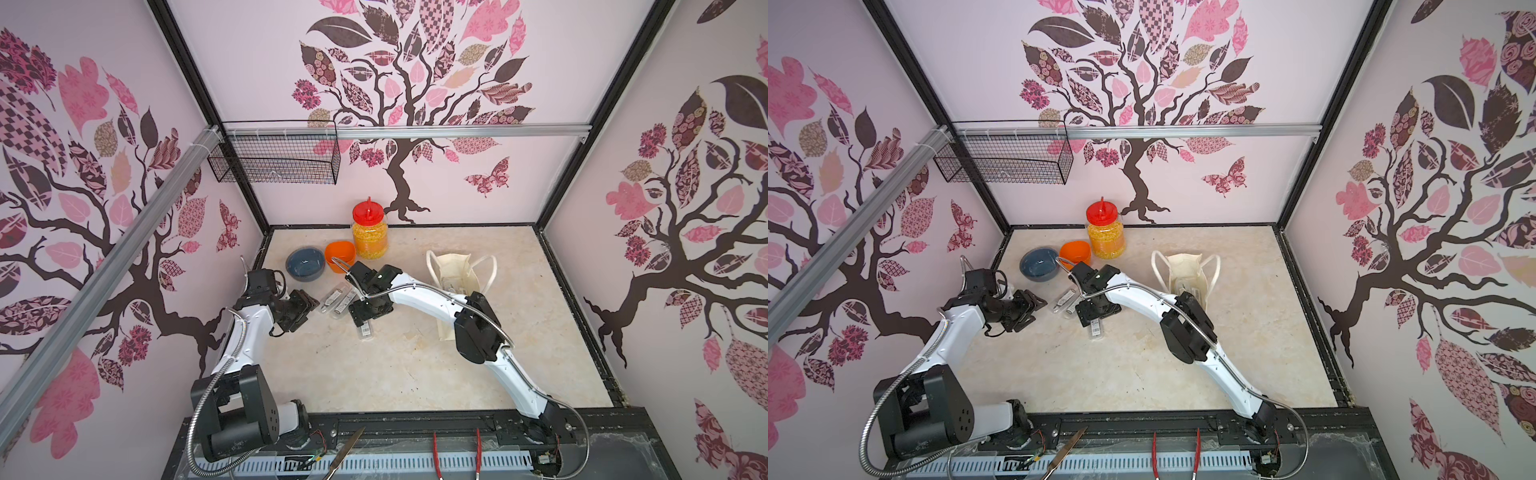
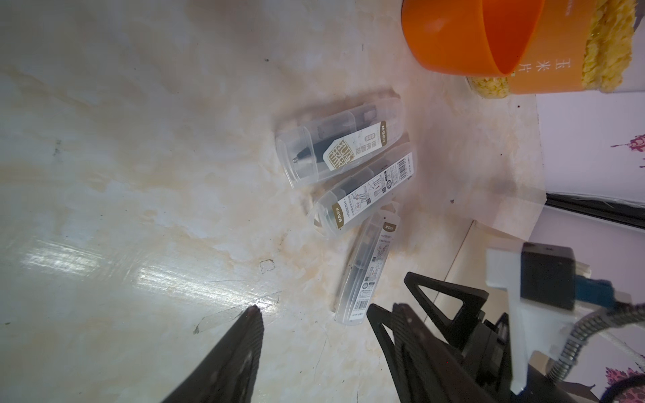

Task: Put the compass set into the canvas bag
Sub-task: Pick up the compass set at the center of the board.

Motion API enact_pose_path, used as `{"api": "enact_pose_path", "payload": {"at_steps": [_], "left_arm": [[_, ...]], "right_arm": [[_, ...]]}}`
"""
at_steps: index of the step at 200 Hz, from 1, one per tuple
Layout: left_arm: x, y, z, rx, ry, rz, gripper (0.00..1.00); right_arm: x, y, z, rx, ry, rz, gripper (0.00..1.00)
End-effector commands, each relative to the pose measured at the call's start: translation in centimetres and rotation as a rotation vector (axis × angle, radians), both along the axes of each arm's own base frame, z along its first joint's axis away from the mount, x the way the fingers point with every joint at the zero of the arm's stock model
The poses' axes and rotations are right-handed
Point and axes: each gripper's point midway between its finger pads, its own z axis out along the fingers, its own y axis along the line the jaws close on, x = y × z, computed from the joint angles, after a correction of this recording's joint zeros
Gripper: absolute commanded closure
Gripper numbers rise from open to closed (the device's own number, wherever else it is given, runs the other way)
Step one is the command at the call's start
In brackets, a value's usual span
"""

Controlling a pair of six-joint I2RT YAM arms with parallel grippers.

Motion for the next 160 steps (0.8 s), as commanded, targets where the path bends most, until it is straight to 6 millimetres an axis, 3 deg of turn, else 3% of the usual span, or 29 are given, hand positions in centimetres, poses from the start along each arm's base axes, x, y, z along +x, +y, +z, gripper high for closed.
{"api": "enact_pose_path", "payload": {"at_steps": [1, 113, 160], "left_arm": [[-0.9, 0.0, -1.0, 0.008, 0.022, -0.012, 0.37], [-1.4, -0.5, -2.5, -0.021, 0.048, -0.015, 0.37], [-1.4, -0.6, -2.6, -0.026, 0.045, -0.015, 0.38]], "right_arm": [[-0.4, -0.3, -2.3, -0.091, 0.020, 0.009, 0.18], [0.3, -1.4, -6.1, -0.234, -0.013, -0.027, 0.23], [0.7, -2.2, -6.8, -0.297, -0.053, -0.008, 0.28]]}}
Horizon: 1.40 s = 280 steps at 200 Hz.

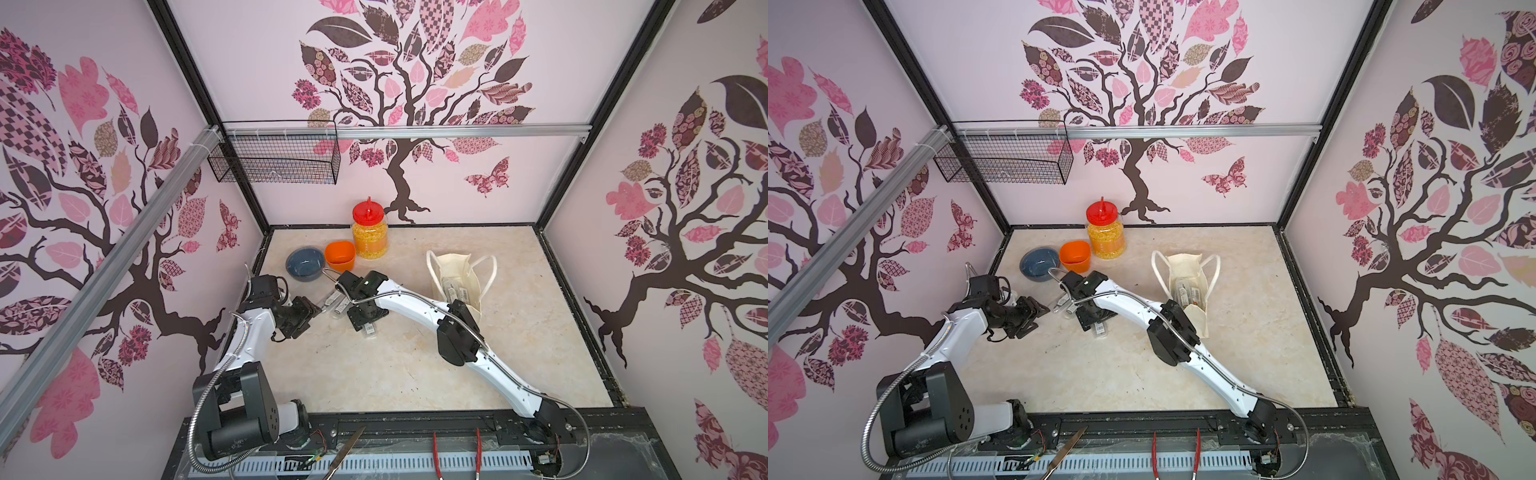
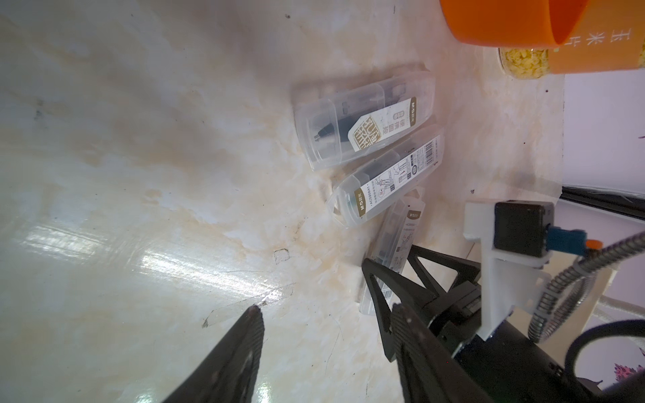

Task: Put the compass set into the canvas bag
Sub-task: Pick up the compass set at the center of the board.

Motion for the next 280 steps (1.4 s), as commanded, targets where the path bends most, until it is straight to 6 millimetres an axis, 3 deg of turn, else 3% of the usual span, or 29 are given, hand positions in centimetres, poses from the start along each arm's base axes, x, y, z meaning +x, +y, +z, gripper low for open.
{"api": "enact_pose_path", "payload": {"at_steps": [1, 64, 82, 104, 144, 180, 184, 207, 243, 280], "left_arm": [[-0.3, -0.1, -0.7, -0.009, 0.003, -0.004, 0.38], [-0.2, -0.2, -0.6, -0.013, 0.000, -0.007, 0.38], [-0.1, -0.2, -0.5, -0.017, -0.002, -0.010, 0.37], [-0.2, -0.3, -0.8, -0.018, 0.006, -0.013, 0.38], [-0.1, -0.4, -0.7, -0.023, 0.001, -0.018, 0.38], [0.1, -0.3, -0.5, -0.021, -0.001, -0.017, 0.37], [0.1, -0.3, -0.6, -0.021, -0.001, -0.016, 0.37], [0.2, -0.1, -0.2, -0.011, -0.012, -0.017, 0.38], [0.2, -0.1, 0.0, -0.001, -0.022, -0.022, 0.38], [0.2, -0.3, -0.1, -0.012, -0.016, -0.024, 0.38]], "right_arm": [[-0.6, -1.6, -3.3, -0.114, 0.020, 0.013, 0.28], [-0.4, -2.0, -3.4, -0.133, 0.009, 0.020, 0.38], [-0.5, -1.8, -3.0, -0.120, 0.008, 0.026, 0.44], [-0.4, -1.8, -2.4, -0.105, -0.003, 0.027, 0.45], [-0.3, -1.6, 0.3, -0.069, -0.034, 0.034, 0.48], [-0.2, -2.3, 4.0, -0.044, -0.082, 0.039, 0.48], [-0.2, -2.2, 5.7, -0.015, -0.102, 0.038, 0.48], [-0.1, -2.1, 10.2, 0.075, -0.147, 0.033, 0.48], [1.4, -2.4, 19.6, 0.285, -0.252, -0.002, 0.49], [3.8, -6.7, 28.5, 0.407, -0.394, -0.074, 0.48]]}}
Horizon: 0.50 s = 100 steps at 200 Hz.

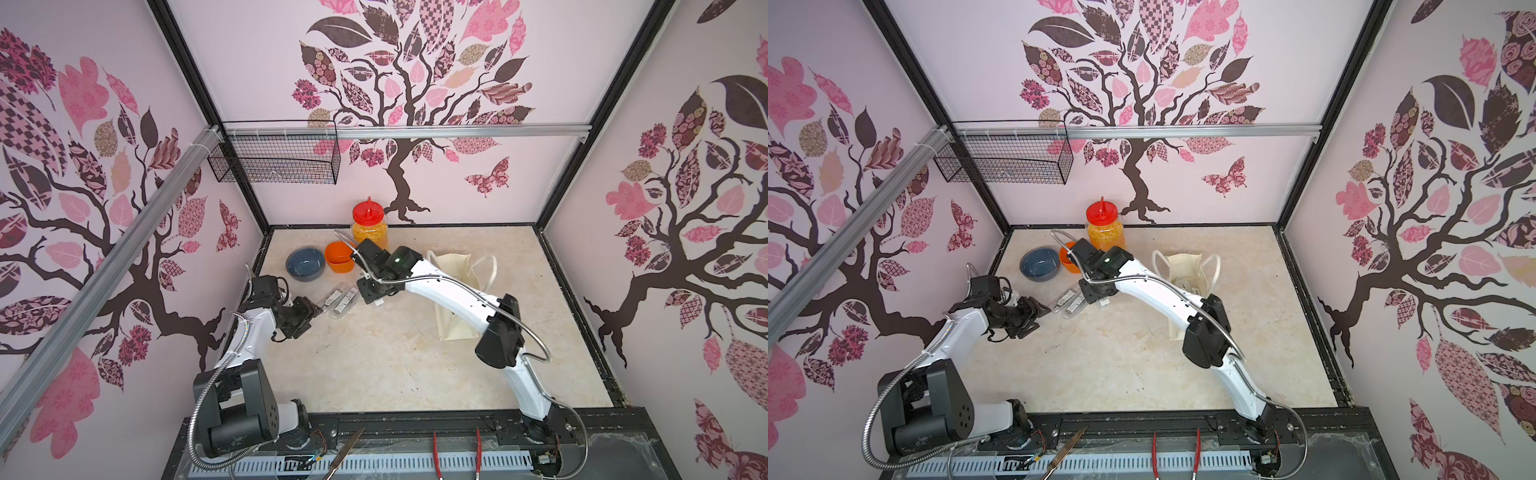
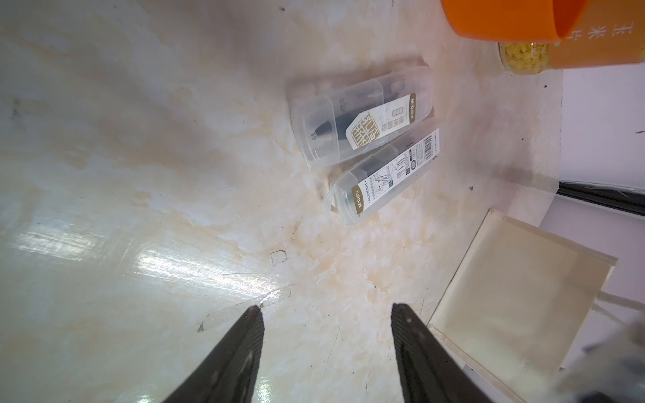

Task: Put the compass set into the canvas bag
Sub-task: Pick up the compass set at the center of the board, then place the compass set in the canvas bag.

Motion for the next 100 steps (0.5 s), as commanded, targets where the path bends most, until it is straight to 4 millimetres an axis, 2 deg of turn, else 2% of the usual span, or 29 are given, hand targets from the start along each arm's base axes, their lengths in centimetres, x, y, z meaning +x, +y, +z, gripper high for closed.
{"api": "enact_pose_path", "payload": {"at_steps": [1, 23, 47, 78, 89, 100], "left_arm": [[0.0, 0.0, 0.1, 0.003, -0.014, -0.013, 0.38], [0.2, -0.1, 0.4, 0.021, -0.028, -0.021, 0.38], [0.4, -0.5, 0.7, 0.054, -0.032, -0.048, 0.38], [0.8, -1.7, 0.6, 0.076, -0.027, -0.087, 0.38], [0.9, -2.0, 0.5, 0.074, -0.023, -0.094, 0.38], [1.0, -2.2, 0.5, 0.078, -0.023, -0.099, 0.38]], "right_arm": [[1.6, -3.6, 9.8, 0.143, -0.149, -0.051, 0.48], [2.5, -7.3, 14.1, 0.170, -0.229, -0.095, 0.47], [2.9, -11.5, 16.7, 0.155, -0.289, -0.158, 0.46], [3.6, -16.6, 17.6, 0.154, -0.305, -0.249, 0.45], [3.7, -18.0, 17.5, 0.146, -0.308, -0.275, 0.45], [3.9, -19.2, 16.2, 0.127, -0.283, -0.292, 0.45]]}}
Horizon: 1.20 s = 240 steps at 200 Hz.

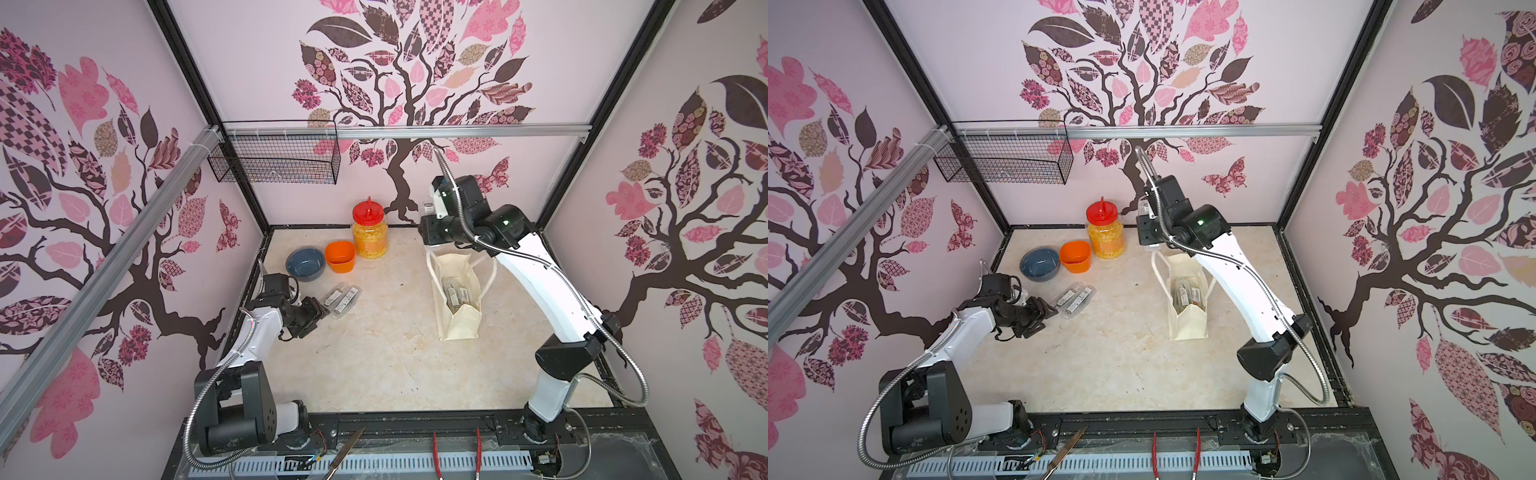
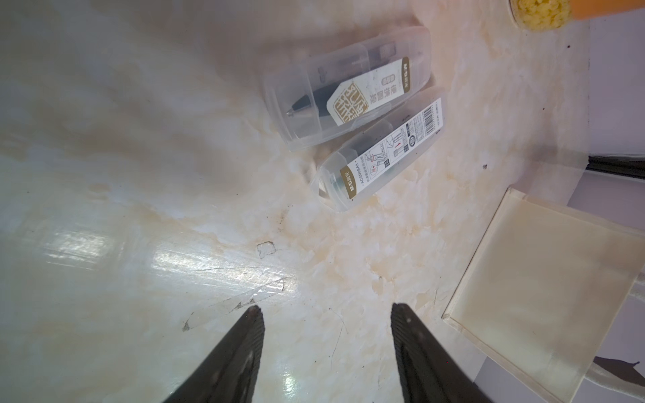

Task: Put the compass set into the canvas bag
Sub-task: Place the compass set in the canvas bag, then pick up the compass set at the center of the board.

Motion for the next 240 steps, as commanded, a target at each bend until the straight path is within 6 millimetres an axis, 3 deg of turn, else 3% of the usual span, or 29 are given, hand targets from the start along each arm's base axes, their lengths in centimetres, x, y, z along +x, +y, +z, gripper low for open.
{"api": "enact_pose_path", "payload": {"at_steps": [1, 74, 144, 163, 195, 218, 240], "left_arm": [[1.2, 0.1, 0.8, 0.034, -0.032, -0.013, 0.38], [0.9, 0.4, 1.2, 0.097, -0.039, -0.038, 0.38], [0.8, 0.2, 0.9, 0.090, -0.032, -0.039, 0.38], [0.7, 0.5, 1.2, 0.111, -0.040, -0.043, 0.38], [1.0, 1.0, 1.7, 0.148, -0.062, -0.044, 0.38], [1.7, 1.4, 2.3, 0.171, -0.071, -0.048, 0.38], [2.6, 1.7, 2.7, 0.188, -0.080, -0.056, 0.38]], "right_arm": [[-0.3, -2.8, -0.5, -0.026, 0.008, -0.037, 0.45], [-0.3, -7.0, -12.1, -0.134, 0.211, -0.168, 0.44], [-0.9, -8.4, -16.6, -0.141, 0.294, -0.179, 0.45], [-0.5, -8.7, -15.3, -0.155, 0.262, -0.187, 0.44], [0.0, -8.3, -8.8, -0.084, 0.109, -0.155, 0.41], [-0.6, -6.1, -5.2, 0.030, 0.067, -0.079, 0.39], [-1.8, -2.5, -1.9, 0.062, -0.010, 0.016, 0.37]]}}
